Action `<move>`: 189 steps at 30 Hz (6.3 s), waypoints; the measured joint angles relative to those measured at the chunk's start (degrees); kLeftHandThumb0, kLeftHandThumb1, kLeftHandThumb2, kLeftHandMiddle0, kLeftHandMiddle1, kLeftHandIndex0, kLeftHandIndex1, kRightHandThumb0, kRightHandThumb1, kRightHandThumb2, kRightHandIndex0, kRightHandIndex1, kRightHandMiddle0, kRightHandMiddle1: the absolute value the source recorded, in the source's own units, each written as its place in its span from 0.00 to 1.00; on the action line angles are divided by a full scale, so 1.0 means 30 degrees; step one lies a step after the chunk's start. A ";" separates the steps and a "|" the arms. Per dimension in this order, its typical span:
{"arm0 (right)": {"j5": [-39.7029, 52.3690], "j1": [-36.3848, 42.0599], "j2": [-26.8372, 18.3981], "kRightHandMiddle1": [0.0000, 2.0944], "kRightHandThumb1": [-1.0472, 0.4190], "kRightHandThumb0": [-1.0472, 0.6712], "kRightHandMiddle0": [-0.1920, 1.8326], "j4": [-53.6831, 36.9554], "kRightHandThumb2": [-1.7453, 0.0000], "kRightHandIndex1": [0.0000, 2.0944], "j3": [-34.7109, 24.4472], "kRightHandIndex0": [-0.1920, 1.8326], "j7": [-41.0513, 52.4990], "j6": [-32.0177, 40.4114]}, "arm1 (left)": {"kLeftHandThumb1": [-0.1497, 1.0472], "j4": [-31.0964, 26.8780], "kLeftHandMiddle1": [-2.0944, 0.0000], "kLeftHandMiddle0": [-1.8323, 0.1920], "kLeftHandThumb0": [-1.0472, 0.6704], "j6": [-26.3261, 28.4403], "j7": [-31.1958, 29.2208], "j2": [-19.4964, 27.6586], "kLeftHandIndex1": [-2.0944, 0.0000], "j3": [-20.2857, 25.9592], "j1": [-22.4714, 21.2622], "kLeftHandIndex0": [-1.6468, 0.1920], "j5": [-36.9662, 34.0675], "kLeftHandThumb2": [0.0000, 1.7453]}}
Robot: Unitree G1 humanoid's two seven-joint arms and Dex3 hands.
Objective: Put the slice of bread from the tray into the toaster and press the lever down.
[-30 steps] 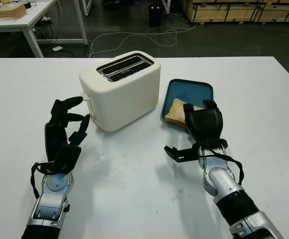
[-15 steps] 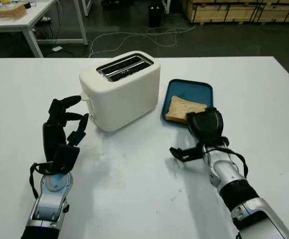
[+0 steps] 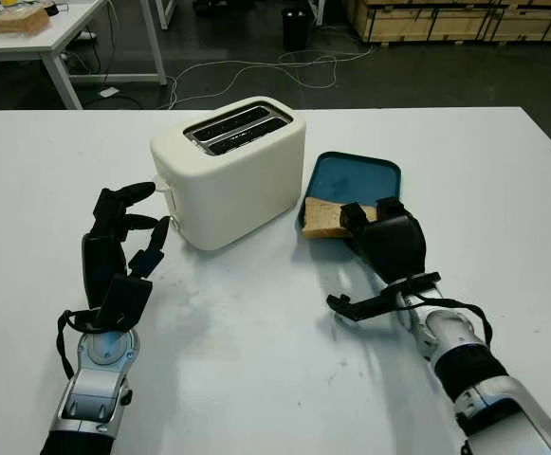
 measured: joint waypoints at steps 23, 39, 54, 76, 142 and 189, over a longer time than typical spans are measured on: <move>0.8207 -0.2512 -0.1952 0.69 0.09 0.55 0.33 -0.1508 0.84 0.83 -0.4472 0.34 0.9637 -0.4185 | 0.89 0.0001 0.25 0.82 0.43 -0.0001 0.0154 -0.0113 0.56 0.0001 0.0000 0.77 -0.0026 0.22; 1.3076 -1.1708 -0.2247 0.78 0.09 0.48 0.34 0.9520 0.80 0.83 -0.5788 0.43 1.7483 -1.1145 | 0.89 -0.0003 0.25 0.82 0.44 -0.0002 0.0089 -0.0177 0.59 0.0005 -0.0006 0.77 -0.0134 0.22; 1.2404 -1.7475 -0.1817 0.75 0.09 0.31 0.44 1.0663 0.74 0.83 -0.5053 0.57 1.7704 -1.0410 | 0.89 -0.0022 0.27 0.82 0.44 -0.0002 0.0089 -0.0158 0.61 0.0002 -0.0005 0.76 -0.0107 0.22; 0.9588 -2.0693 0.2511 0.82 0.09 0.36 0.39 1.2260 0.74 0.83 -0.2000 0.51 1.7559 -0.9289 | 0.89 -0.0144 0.26 0.82 0.44 -0.0004 0.0090 -0.0171 0.62 -0.0039 -0.0005 0.75 0.0060 0.22; 0.9048 -1.8841 0.4756 0.83 0.09 0.37 0.35 1.3938 0.73 0.83 -0.1647 0.47 1.7178 -0.7522 | 0.89 -0.0178 0.27 0.82 0.43 -0.0004 0.0107 -0.0272 0.64 -0.0087 0.0009 0.76 0.0058 0.21; 0.9634 -1.0532 0.2306 0.03 0.09 0.24 0.28 1.2273 0.78 0.11 -0.2315 0.23 0.4388 -1.0866 | 0.89 -0.0229 0.28 0.82 0.44 -0.0010 0.0056 -0.0113 0.64 -0.0065 0.0023 0.74 0.0127 0.20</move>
